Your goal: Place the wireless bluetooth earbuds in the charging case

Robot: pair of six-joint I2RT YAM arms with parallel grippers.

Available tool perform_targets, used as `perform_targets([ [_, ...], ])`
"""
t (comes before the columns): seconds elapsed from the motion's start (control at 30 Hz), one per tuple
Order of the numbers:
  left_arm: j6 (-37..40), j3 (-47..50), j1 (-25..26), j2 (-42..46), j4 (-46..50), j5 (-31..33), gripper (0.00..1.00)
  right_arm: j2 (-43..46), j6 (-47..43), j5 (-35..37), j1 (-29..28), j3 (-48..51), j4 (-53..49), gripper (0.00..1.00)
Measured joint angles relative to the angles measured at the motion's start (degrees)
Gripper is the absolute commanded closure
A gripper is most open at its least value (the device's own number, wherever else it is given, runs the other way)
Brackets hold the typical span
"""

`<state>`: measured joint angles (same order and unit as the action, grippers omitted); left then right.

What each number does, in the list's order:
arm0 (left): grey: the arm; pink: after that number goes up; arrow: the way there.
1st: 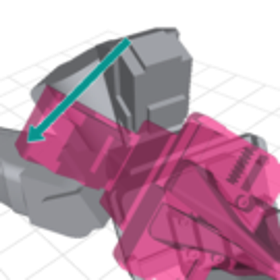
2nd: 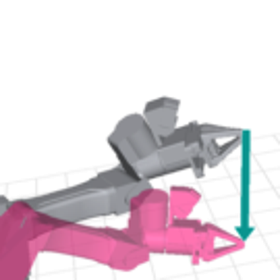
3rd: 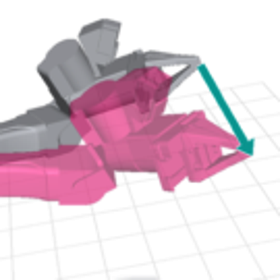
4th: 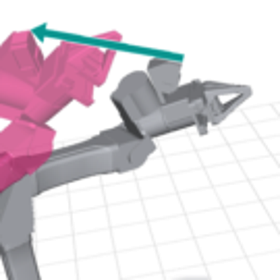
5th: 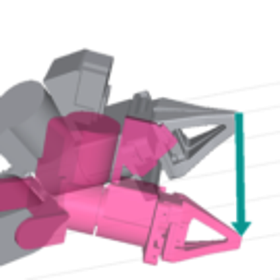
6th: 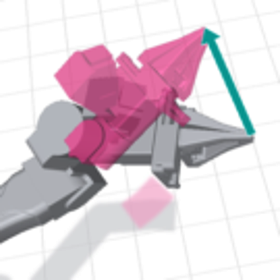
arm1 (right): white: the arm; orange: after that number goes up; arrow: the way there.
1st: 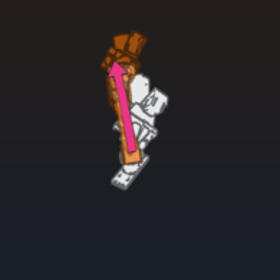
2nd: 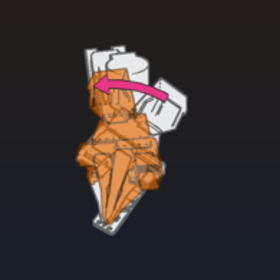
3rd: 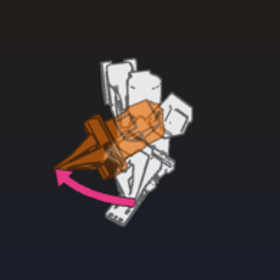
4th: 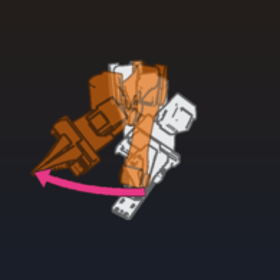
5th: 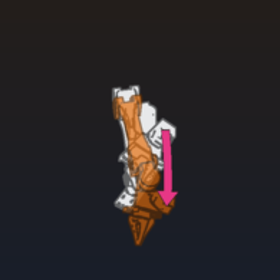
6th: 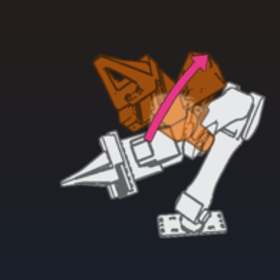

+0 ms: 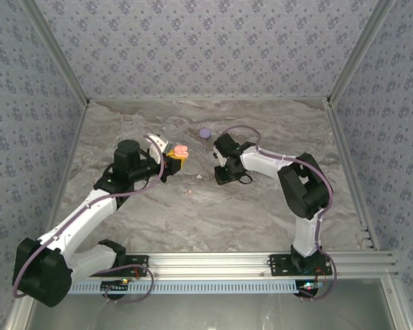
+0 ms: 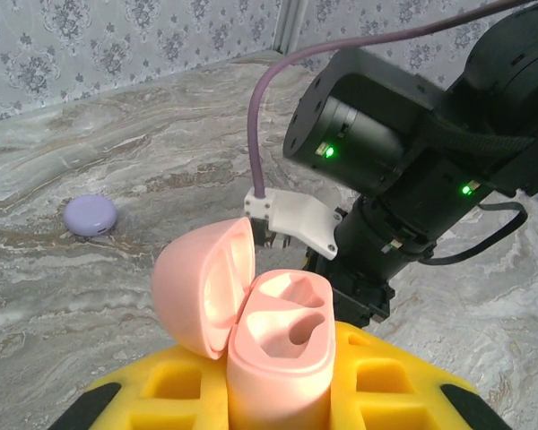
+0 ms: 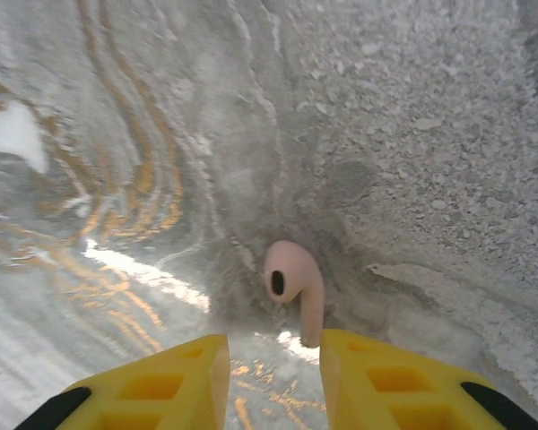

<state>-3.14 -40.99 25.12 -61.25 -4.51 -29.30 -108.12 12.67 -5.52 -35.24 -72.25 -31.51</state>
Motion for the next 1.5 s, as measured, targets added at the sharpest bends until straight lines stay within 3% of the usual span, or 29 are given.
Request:
perform_targets([
  [0.17, 0.0, -0.7, 0.0, -0.1, 0.0, 0.0, 0.86, 3.6, 0.1, -2.9, 2.2, -0.2, 0.1, 0.64],
  [0.37, 0.0, -0.8, 0.0, -0.6, -0.2, 0.0, 0.86, 3.8, 1.4, -3.3, 5.3, -1.3, -0.2, 0.79],
  [0.5, 0.0, -0.8, 0.0, -0.7, -0.1, 0.0, 0.86, 2.3, 1.5, -2.8, 5.7, -3.1, -1.8, 0.82],
  [0.9, 0.0, -0.8, 0.0, -0.7, -0.1, 0.0, 0.86, -4.0, 1.5, -2.7, 4.7, -4.1, -5.5, 0.82],
  [1.5, 0.0, -0.8, 0.0, -0.7, -0.1, 0.0, 0.87, -5.3, 1.4, -4.0, 4.0, -5.2, -6.2, 0.81],
])
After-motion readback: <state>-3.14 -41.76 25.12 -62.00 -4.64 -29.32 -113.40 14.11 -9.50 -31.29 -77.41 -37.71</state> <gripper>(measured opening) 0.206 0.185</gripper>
